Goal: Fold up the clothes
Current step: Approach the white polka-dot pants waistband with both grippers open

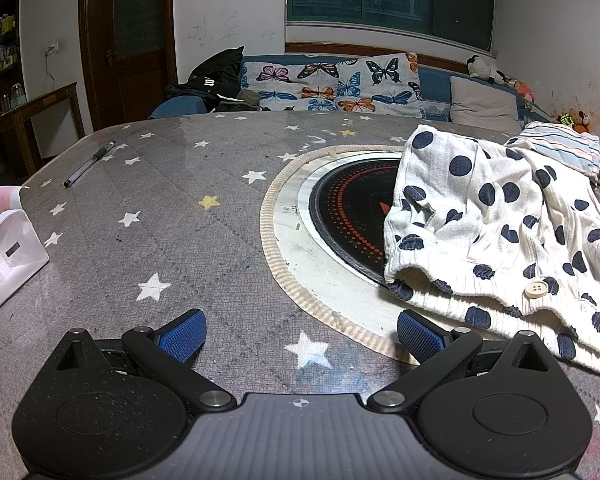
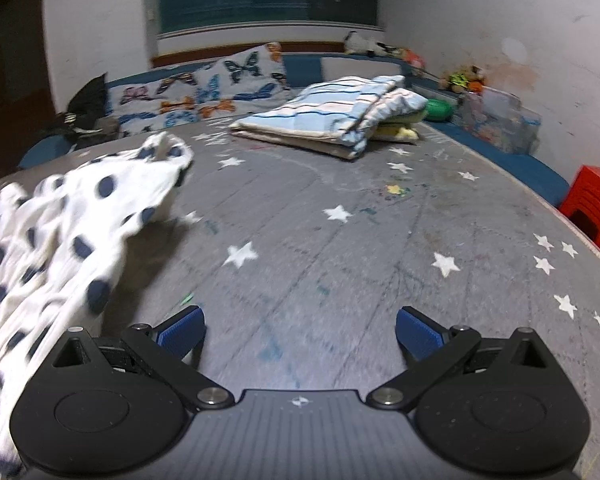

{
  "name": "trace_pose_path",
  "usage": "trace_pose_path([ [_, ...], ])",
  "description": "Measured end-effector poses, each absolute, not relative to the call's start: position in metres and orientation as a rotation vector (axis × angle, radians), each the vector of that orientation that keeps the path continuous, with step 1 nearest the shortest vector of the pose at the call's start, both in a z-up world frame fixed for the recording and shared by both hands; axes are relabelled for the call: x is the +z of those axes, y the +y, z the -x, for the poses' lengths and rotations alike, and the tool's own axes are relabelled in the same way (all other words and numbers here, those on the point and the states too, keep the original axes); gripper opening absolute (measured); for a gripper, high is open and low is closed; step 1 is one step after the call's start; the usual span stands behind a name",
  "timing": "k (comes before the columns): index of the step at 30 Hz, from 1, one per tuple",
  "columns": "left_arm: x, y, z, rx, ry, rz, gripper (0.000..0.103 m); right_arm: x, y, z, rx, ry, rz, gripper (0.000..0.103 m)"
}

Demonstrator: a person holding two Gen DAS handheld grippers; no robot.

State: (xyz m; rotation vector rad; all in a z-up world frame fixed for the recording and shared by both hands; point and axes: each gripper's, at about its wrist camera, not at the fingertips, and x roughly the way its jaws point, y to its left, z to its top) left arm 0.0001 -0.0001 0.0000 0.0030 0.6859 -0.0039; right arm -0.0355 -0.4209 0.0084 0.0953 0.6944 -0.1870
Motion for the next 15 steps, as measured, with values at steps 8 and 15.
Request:
trace_pose_path([
  [8,0.000,-0.001,0.000,-0.001,0.688,-0.006,0.103,0.008,-0.393,0.037,-0.243,0.669,-0.067,0.103],
  [15,0.001,-0.009,0.014,-0.009,0.692,-0.003,0.103,0.018,-0.368,0.046,-0.261,0.628,-0.071,0.103],
])
